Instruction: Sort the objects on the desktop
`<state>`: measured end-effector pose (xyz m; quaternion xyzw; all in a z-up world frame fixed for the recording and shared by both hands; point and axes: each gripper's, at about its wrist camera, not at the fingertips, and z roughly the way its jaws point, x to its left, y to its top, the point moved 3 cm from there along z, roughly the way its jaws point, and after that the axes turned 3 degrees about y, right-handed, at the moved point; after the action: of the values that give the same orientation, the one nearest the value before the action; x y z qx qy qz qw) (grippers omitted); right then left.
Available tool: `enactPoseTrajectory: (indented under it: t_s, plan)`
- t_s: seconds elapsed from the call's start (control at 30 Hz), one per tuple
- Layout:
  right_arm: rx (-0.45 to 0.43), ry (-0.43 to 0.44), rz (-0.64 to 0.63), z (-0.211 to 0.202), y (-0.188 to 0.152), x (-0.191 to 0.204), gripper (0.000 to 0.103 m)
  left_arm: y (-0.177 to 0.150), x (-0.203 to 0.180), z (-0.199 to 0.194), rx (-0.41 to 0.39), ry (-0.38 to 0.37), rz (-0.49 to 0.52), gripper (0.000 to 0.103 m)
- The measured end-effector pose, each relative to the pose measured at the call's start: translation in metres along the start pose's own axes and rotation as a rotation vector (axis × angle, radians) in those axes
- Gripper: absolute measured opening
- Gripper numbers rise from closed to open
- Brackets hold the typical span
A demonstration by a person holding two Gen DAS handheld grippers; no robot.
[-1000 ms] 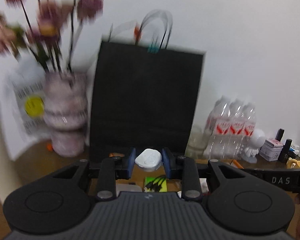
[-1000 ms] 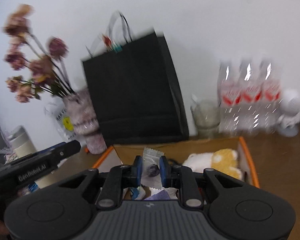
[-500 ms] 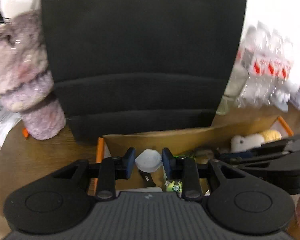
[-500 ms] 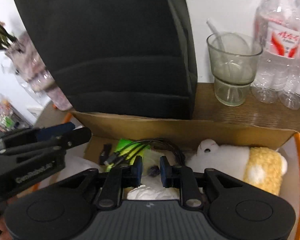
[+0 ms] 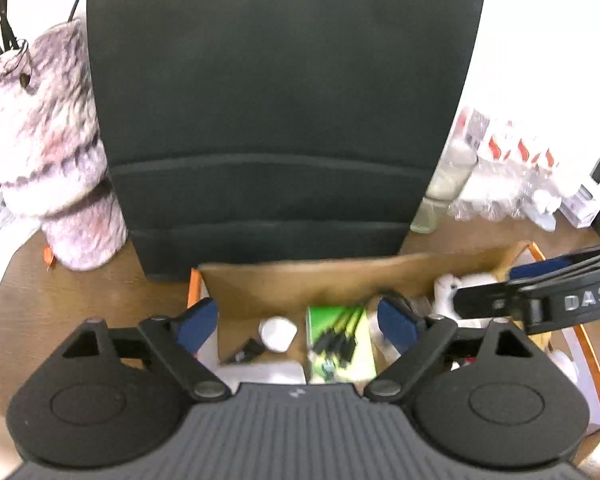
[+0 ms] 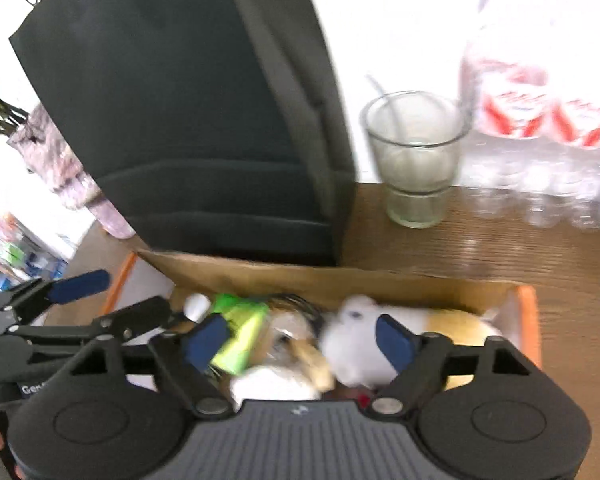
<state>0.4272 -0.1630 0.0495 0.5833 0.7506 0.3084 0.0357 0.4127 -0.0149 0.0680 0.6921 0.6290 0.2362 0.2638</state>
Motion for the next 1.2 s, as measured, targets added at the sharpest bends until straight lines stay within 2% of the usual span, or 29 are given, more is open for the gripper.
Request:
enactPoseTrajectory:
  t_s: [0.03, 0.07, 0.13, 0.27, 0.4, 0.47, 0.5, 0.57, 0.63, 0.67, 0.73, 0.8, 0.9, 1.03, 1.2]
  plan:
    - [0.013, -0.033, -0.013, -0.006, -0.002, -0.001, 0.084, -0.001, -0.002, -0.002, 0.023, 0.010, 0.000, 0.092]
    - [0.023, -0.067, -0.024, -0.012, -0.005, -0.002, 0.084, -0.003, -0.003, -0.004, 0.041, 0.013, -0.010, 0.102]
    - [0.052, -0.115, -0.023, -0.023, -0.012, -0.007, 0.086, -0.007, -0.003, -0.012, 0.048, 0.018, -0.046, 0.103]
    - [0.102, -0.151, 0.020, -0.040, -0.032, -0.017, 0.087, -0.017, -0.002, -0.033, 0.075, 0.062, -0.071, 0.103]
    - [0.103, -0.173, 0.027, -0.066, -0.050, -0.011, 0.087, -0.031, -0.004, -0.069, 0.038, 0.087, -0.073, 0.103]
    - [0.051, -0.165, 0.021, -0.082, -0.056, -0.007, 0.090, -0.046, -0.003, -0.095, -0.062, 0.082, -0.082, 0.103]
    - [-0.002, -0.151, 0.010, -0.091, -0.061, -0.001, 0.091, -0.055, -0.004, -0.106, -0.118, 0.098, -0.084, 0.103]
    - [-0.170, -0.148, -0.036, -0.112, -0.078, 0.013, 0.094, -0.076, -0.010, -0.125, -0.256, 0.135, -0.069, 0.103]
    - [-0.344, -0.185, -0.080, -0.128, -0.105, 0.025, 0.095, -0.101, -0.016, -0.143, -0.398, 0.175, -0.088, 0.103]
    - [-0.420, -0.196, -0.100, -0.134, -0.121, 0.030, 0.096, -0.110, -0.017, -0.147, -0.427, 0.184, -0.110, 0.103]
    - [-0.510, -0.183, -0.138, -0.140, -0.149, 0.036, 0.100, -0.125, -0.018, -0.153, -0.453, 0.166, -0.152, 0.103]
    - [-0.549, -0.170, -0.180, -0.140, -0.171, 0.038, 0.101, -0.134, -0.022, -0.155, -0.453, 0.132, -0.142, 0.103]
    - [-0.559, -0.206, -0.187, -0.142, -0.189, 0.039, 0.101, -0.145, -0.033, -0.166, -0.491, 0.108, -0.060, 0.103]
    - [-0.596, -0.168, -0.167, -0.153, -0.205, 0.041, 0.101, -0.163, -0.043, -0.180, -0.551, 0.139, -0.022, 0.103]
    - [-0.613, -0.148, -0.154, -0.162, -0.225, 0.046, 0.101, -0.182, -0.050, -0.195, -0.539, 0.153, 0.000, 0.103]
